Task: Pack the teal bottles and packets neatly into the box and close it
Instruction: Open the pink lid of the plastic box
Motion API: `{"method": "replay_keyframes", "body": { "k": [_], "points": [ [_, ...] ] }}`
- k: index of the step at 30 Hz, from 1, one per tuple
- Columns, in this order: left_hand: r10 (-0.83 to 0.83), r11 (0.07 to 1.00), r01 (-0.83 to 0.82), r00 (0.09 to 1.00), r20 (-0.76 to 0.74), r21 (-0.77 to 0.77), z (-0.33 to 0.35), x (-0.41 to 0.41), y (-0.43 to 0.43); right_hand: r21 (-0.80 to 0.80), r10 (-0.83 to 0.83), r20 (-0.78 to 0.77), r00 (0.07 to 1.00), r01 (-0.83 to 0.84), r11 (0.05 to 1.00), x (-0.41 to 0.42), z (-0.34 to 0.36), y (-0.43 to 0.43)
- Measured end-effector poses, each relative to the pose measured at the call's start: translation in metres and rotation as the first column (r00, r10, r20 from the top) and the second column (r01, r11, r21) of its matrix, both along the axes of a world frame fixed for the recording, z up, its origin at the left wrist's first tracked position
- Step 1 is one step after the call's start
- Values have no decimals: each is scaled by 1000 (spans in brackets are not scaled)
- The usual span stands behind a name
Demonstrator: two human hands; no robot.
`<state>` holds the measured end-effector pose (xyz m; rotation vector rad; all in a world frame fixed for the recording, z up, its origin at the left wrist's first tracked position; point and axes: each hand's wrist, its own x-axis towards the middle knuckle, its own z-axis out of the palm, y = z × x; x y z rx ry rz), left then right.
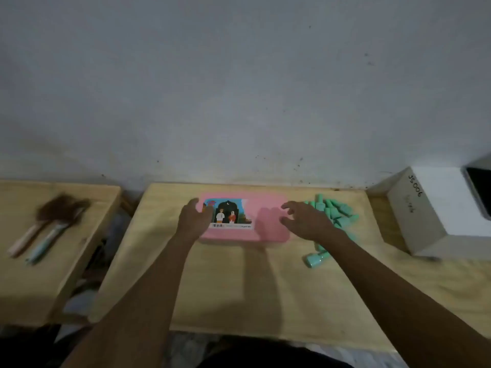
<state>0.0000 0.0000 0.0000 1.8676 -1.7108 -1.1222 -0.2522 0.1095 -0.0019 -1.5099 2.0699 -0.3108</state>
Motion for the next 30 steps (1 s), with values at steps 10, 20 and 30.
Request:
{"method": "replay_keyframes", "body": {
  "k": [10, 20, 30],
  "points": [
    [70, 994, -73, 997, 42, 79, -63, 20, -25, 65, 69, -205, 976, -57, 996, 21, -32, 8],
    [113, 986, -68, 943, -313, 149, -75, 35, -40, 232, 368, -505, 781, -287, 929, 20, -43, -14],
    [119, 987, -69, 922, -368, 145, -81, 35, -38, 270, 446, -458, 769, -358, 894, 14, -42, -18]
  ]
}}
